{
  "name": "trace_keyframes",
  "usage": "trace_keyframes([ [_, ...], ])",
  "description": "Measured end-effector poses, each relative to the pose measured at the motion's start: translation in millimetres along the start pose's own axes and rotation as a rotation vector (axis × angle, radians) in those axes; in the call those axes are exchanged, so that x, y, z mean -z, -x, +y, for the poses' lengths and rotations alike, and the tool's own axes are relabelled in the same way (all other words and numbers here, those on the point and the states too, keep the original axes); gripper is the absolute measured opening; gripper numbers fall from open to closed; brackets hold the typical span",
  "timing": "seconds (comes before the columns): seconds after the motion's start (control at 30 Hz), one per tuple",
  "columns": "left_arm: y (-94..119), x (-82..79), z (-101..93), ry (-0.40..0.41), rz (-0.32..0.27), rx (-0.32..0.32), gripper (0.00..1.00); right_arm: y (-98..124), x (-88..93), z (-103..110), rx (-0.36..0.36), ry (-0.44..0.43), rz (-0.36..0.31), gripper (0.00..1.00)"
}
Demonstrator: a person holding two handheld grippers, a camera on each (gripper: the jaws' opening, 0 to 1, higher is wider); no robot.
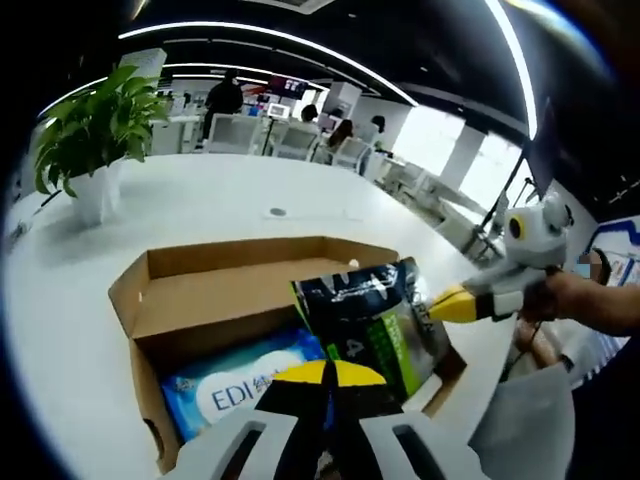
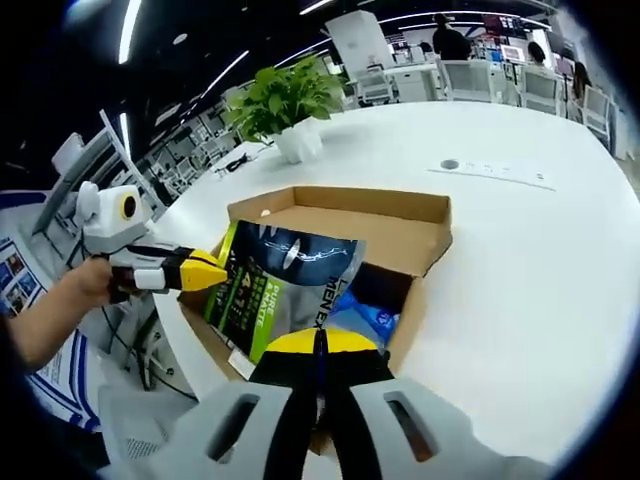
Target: Operate the shoe box by opening the lid, removing the specified soft item, and placing it in the target area until the item is outside and the box remains undamaged.
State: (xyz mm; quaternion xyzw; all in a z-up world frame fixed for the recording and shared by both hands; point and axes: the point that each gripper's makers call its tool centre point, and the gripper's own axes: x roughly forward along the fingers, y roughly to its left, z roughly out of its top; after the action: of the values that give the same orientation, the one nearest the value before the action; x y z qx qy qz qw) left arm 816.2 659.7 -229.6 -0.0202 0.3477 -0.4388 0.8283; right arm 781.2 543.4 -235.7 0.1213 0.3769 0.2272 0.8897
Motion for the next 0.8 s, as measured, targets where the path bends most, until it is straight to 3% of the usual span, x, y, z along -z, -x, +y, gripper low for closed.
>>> trace_keyframes([
  [0.6,-28,-13.6,-54.5,-0.027,0.022,0.026,0.0,43,0.7,-39,0.043,-0.05,0.01,0.0],
  [0.8,-42,-13.9,-63.3,-0.033,0.033,0.037,0.0,54,2.6,-50,0.06,-0.061,0.016,0.0],
])
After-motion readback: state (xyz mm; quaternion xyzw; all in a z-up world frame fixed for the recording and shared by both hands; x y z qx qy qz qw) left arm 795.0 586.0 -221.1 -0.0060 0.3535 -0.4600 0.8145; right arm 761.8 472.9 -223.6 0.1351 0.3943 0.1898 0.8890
